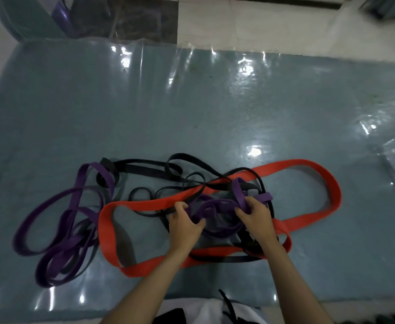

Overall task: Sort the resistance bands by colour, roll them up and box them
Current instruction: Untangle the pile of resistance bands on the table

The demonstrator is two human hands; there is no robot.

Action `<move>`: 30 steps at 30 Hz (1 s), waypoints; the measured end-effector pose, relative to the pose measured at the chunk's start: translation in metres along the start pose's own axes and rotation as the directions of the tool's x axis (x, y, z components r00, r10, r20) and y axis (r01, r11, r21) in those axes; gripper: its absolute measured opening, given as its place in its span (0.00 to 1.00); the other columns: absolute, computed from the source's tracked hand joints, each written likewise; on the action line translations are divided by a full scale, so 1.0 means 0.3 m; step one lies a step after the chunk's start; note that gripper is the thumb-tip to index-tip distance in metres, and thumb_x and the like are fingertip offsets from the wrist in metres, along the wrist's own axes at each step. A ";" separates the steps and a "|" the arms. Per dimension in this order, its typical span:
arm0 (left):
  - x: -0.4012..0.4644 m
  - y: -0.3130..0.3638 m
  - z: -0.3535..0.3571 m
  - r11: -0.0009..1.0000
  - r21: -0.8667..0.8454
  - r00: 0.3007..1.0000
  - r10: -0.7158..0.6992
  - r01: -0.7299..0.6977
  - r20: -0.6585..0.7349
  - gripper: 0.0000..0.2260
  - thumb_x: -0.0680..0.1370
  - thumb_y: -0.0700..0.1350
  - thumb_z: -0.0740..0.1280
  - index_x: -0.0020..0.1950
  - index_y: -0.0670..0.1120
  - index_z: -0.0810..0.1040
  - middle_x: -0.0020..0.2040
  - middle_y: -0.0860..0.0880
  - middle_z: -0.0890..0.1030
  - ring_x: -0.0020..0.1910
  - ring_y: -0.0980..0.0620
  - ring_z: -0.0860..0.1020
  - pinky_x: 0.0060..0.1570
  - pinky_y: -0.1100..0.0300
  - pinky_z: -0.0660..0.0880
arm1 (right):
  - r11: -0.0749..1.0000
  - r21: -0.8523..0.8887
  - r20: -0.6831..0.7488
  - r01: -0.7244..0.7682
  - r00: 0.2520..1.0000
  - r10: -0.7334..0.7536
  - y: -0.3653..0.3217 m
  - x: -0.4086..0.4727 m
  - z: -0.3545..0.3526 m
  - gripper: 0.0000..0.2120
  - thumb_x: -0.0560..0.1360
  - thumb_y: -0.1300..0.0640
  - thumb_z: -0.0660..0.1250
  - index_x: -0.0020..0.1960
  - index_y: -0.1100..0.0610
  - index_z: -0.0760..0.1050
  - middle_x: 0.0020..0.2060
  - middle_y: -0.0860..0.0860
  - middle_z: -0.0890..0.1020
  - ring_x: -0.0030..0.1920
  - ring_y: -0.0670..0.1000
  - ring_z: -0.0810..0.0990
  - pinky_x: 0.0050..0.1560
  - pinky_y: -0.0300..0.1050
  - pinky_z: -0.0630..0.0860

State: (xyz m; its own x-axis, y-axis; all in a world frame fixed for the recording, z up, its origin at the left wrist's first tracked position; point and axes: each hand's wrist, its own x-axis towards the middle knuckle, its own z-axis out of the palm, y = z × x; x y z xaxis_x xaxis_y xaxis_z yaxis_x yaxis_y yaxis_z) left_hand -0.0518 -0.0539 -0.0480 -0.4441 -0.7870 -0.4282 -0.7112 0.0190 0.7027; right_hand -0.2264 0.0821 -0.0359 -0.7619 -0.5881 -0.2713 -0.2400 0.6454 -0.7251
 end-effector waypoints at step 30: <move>-0.151 0.123 -0.540 0.914 -0.352 0.973 0.146 -0.202 -0.178 0.13 0.81 0.38 0.62 0.52 0.51 0.85 0.39 0.48 0.80 0.29 0.51 0.78 0.26 0.59 0.72 | 0.987 0.145 -0.093 0.074 0.994 -0.061 0.036 -0.173 0.096 0.10 0.82 0.58 0.66 0.61 0.54 0.80 0.58 0.50 0.78 0.60 0.52 0.79 0.64 0.53 0.77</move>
State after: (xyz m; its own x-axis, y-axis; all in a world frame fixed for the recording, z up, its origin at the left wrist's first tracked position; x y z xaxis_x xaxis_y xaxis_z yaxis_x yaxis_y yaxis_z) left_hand 0.0304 -0.1174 0.0895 -0.4392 -0.8729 -0.2126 -0.3689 -0.0405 0.9286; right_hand -0.1722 0.1055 -0.0480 -0.7984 -0.5786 -0.1667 -0.2059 0.5225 -0.8274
